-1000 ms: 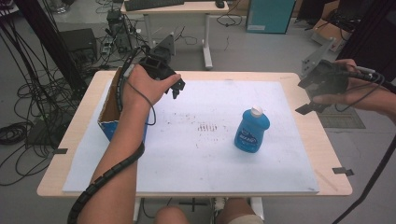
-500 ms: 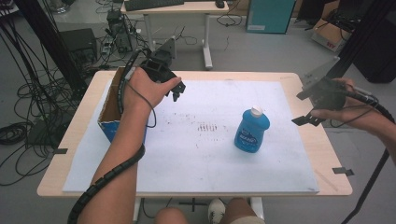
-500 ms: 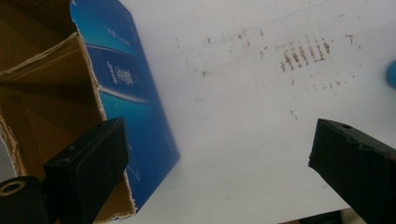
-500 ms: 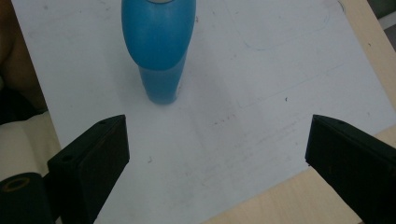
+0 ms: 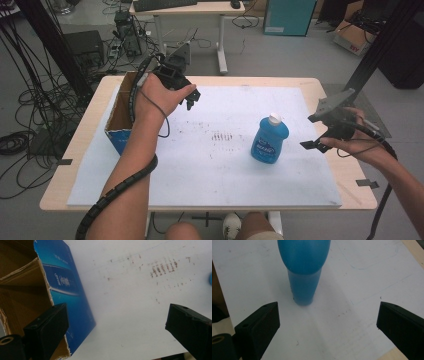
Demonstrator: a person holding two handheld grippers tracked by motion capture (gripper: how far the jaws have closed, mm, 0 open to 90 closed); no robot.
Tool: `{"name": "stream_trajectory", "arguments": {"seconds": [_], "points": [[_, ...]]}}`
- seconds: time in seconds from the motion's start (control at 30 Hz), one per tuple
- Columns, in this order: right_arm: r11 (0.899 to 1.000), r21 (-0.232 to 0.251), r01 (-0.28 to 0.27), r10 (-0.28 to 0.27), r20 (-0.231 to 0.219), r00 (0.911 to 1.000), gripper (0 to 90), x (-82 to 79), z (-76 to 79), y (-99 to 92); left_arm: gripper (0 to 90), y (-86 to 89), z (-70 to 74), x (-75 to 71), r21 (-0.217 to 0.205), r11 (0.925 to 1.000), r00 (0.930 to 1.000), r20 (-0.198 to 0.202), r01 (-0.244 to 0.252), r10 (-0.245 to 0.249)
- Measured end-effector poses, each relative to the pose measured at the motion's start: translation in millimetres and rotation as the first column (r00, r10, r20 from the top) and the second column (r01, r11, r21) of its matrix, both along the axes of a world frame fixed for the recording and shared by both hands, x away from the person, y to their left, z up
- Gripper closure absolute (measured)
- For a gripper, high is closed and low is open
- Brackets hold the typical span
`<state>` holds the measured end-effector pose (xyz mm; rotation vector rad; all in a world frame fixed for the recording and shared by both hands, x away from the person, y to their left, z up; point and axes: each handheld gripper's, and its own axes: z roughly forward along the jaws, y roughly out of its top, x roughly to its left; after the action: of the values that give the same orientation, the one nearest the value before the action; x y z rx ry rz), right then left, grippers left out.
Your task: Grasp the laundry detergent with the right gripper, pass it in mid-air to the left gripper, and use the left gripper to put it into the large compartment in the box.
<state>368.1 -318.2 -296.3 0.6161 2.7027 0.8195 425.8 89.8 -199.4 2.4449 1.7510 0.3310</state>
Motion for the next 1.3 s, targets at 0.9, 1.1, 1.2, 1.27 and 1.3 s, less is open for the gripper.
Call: {"name": "stream_trajectory", "arguments": {"seconds": [0.9,1.1,1.2,1.27,1.3], "points": [[0.958,0.28,0.063,-0.081,0.054,0.9953,2.8,-2.9,-85.7,40.4,5.1,2.3,-13.0,-0.9,0.009,1.0,0.9996,-0.027,-0.003,0.003],[0.946,0.314,0.078,-0.106,0.071,0.9918,2.6,-3.2,-91.6,43.5,5.1,0.6,-13.3,-0.4,0.011,0.9999,0.9997,-0.024,0.002,-0.001],[0.941,0.33,0.082,-0.114,0.079,0.9903,2.6,-3.2,-93.4,44.3,5.1,-0.5,-13.5,-0.2,0.01,1.0,0.9997,-0.026,0.002,-0.002],[0.937,0.34,0.083,-0.119,0.086,0.9892,2.5,-2.9,-94.3,44.8,5.1,-1.3,-14.1,-0.1,0.008,1.0,0.9997,-0.026,0.002,-0.002],[0.935,0.344,0.087,-0.125,0.09,0.9881,2.0,-2.5,-95.3,45.7,5.1,-1.7,-14.5,-0.1,0.008,1.0,0.9997,-0.026,0.003,-0.003]]}}
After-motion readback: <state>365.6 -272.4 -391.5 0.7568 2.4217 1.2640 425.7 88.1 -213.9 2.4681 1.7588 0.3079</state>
